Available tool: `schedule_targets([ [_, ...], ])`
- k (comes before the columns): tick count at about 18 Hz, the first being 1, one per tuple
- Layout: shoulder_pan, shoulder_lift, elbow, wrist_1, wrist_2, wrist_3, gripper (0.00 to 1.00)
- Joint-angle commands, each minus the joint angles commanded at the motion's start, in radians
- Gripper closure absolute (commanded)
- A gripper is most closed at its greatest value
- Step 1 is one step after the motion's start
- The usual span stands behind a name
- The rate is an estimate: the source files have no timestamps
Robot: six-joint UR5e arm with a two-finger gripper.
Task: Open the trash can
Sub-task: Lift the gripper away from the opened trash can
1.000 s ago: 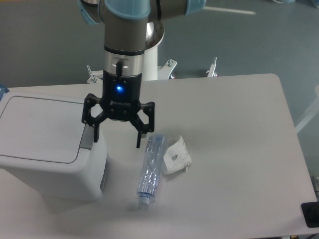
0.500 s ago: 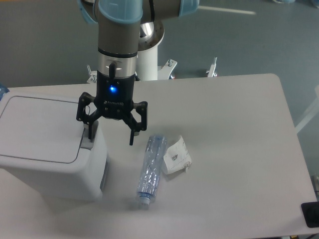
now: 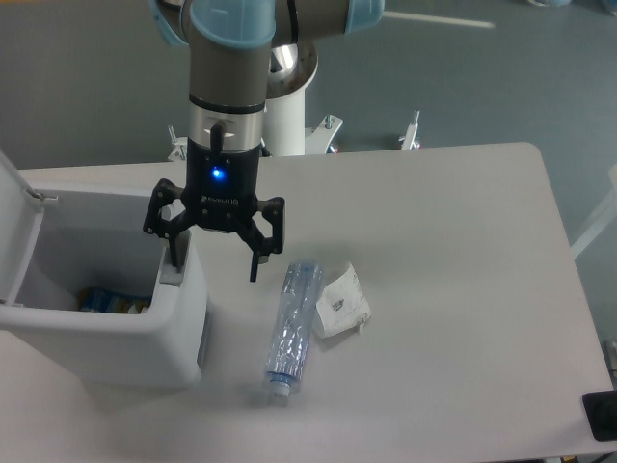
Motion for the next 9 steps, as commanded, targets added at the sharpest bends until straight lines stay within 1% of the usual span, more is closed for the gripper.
schedule_targets([
  [2,0.057,0.0,0.008,0.002,0.002,0.012,0.0],
  [4,0.133,-0.008,0.009,0.003,0.003,0.02,0.0],
  [5,0.166,-0.021,0.009,0.011,0.008,0.043,0.0],
  [7,0.209,-0.063,0.003,0.011,0.011,0.142,0.0],
  [8,0.244,-0.075,-0.001,0.011,0.011,0.185,0.0],
  [9,0.271,-0.099,-0.001,0.012,0.011,0.224,0.0],
])
